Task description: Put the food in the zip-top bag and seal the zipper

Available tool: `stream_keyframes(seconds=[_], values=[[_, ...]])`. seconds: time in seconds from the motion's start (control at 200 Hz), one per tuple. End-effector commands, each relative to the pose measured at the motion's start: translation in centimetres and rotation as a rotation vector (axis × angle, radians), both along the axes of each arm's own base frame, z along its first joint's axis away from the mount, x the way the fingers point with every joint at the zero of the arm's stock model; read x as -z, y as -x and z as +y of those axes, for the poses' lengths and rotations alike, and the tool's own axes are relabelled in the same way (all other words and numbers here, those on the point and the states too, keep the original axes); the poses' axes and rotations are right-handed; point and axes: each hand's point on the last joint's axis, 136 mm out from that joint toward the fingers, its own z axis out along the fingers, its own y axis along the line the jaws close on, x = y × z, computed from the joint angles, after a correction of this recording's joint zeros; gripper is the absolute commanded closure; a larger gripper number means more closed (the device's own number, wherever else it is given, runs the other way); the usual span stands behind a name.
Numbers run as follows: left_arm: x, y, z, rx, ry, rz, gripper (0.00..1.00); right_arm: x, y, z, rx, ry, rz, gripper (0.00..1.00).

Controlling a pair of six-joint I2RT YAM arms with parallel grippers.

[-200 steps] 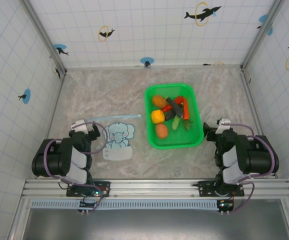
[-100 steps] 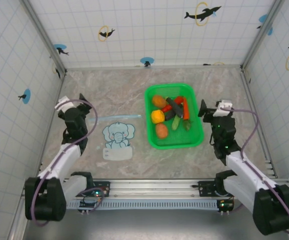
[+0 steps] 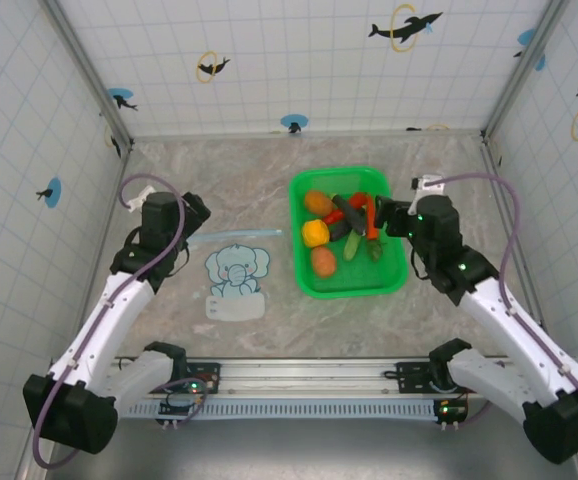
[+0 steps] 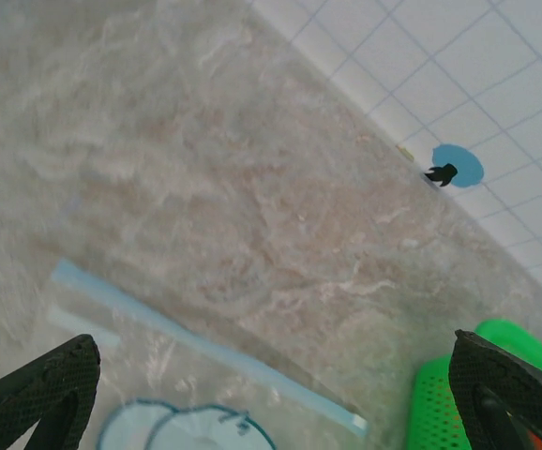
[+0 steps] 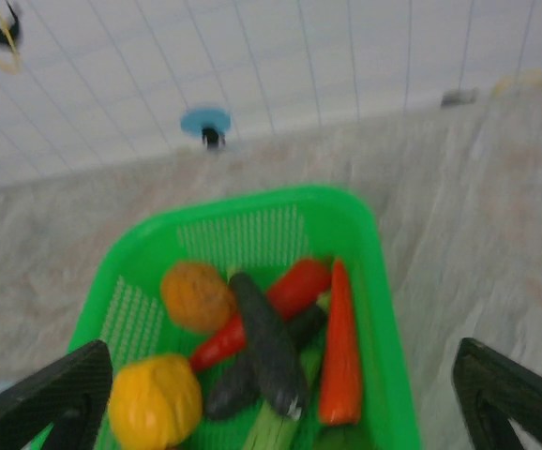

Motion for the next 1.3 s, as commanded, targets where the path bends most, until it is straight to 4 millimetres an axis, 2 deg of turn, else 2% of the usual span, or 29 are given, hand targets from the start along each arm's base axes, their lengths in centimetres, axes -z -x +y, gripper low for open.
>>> stream_keyframes(seconds=[0.0,0.065,0.15,0.195,0.21,0.26,0.35,0.435,0.56,0.731,1.031,1.156,1.296], values=[[1.9,1.5,-0.7,-0.14,0.262,0.111,0.02,4.3,2.0,1.4,-0.029,0.028,0.251,0.01],[3.3,1.4,-0.8,-0.196,0.302,0.185,0.03,5.5,2.4,2.1,-0.022,0.075,0.296,0.01],[4.7,0.7,-1.5,-0.241,0.327,0.3,0.02,5.9,2.7,2.4,0.012,0.119,0.303,0.01],[6.9,0.9,-1.8,-0.275,0.322,0.4,0.02,6.1,2.8,2.6,0.021,0.107,0.31,0.01],[6.4,0.5,-2.0,-0.278,0.331,0.405,0.02,6.2,2.8,2.7,0.025,0.101,0.311,0.01],[7.9,0.2,-2.6,-0.288,0.331,0.48,0.02,6.5,2.9,3.1,0.022,0.09,0.314,0.01],[9.9,-0.7,-3.5,-0.304,0.343,0.563,0.03,7.3,2.9,3.2,0.034,0.101,0.34,0.01],[11.2,-1.5,-3.4,-0.352,0.337,0.603,0.03,8.0,3.0,3.3,0.047,0.124,0.348,0.01],[13.3,-2.1,-2.9,-0.445,0.331,0.665,0.04,7.8,3.2,3.7,0.076,0.216,0.282,0.0],[16.4,-2.5,-3.6,-0.478,0.34,0.766,0.14,6.7,3.3,4.3,0.103,0.355,0.209,0.01],[19.2,-3.0,-3.1,-0.491,0.312,0.787,0.2,7.6,3.6,5.1,0.061,0.341,0.218,0.01],[19.9,-2.5,-3.2,-0.482,0.315,0.801,0.35,7.4,3.6,5.1,0.059,0.343,0.21,0.01],[19.5,-2.8,-3.1,-0.444,0.301,0.766,0.49,7.0,3.4,5.3,0.052,0.332,0.208,0.0]])
